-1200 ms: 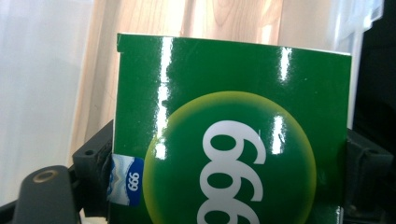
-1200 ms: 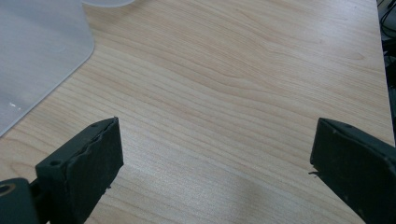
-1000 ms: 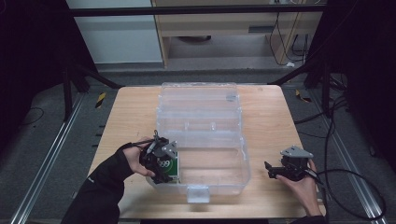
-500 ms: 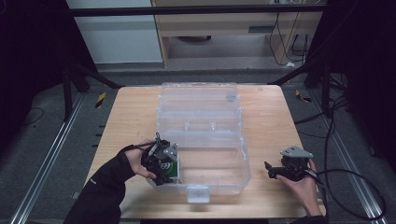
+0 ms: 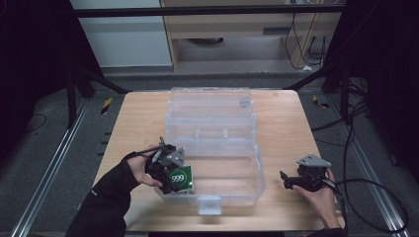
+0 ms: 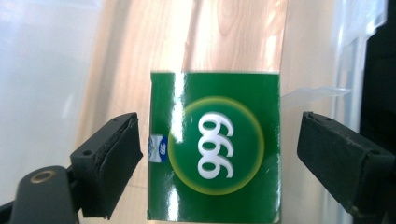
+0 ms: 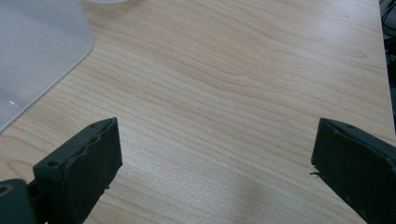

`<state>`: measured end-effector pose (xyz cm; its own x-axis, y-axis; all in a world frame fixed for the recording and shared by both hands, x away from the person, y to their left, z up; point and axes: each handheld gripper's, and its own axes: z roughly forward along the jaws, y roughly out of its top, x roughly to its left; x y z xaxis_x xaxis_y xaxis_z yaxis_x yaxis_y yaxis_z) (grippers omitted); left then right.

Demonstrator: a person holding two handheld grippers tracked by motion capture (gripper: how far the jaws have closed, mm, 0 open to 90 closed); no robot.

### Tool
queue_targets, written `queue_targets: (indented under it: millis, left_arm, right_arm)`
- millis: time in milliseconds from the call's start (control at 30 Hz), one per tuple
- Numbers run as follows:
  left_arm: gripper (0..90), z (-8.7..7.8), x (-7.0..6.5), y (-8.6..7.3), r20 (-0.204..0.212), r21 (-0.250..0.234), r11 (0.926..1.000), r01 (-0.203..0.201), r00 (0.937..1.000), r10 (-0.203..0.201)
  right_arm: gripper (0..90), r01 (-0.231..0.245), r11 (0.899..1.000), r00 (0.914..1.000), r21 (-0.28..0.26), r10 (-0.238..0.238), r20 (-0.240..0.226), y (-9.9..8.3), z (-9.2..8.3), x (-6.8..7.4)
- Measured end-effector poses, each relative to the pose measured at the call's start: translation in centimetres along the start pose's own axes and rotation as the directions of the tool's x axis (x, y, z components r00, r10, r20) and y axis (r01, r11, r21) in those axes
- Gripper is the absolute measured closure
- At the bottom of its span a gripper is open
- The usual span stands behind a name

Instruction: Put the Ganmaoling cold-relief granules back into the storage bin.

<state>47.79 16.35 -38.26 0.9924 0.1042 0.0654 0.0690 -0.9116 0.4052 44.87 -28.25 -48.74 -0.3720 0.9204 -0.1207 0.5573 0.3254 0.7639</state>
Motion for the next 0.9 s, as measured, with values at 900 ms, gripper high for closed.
queue_targets:
  millis: [900]
  left_arm:
    - [25.0,-5.2,-0.2,-7.3,-0.186,-0.219,0.9372,0.272,0.9313,-0.313]
  right_arm:
    - [2.7,-0.021,1.0,0.9998,-0.001,0.021,0.003,-0.2,-0.1,-0.1]
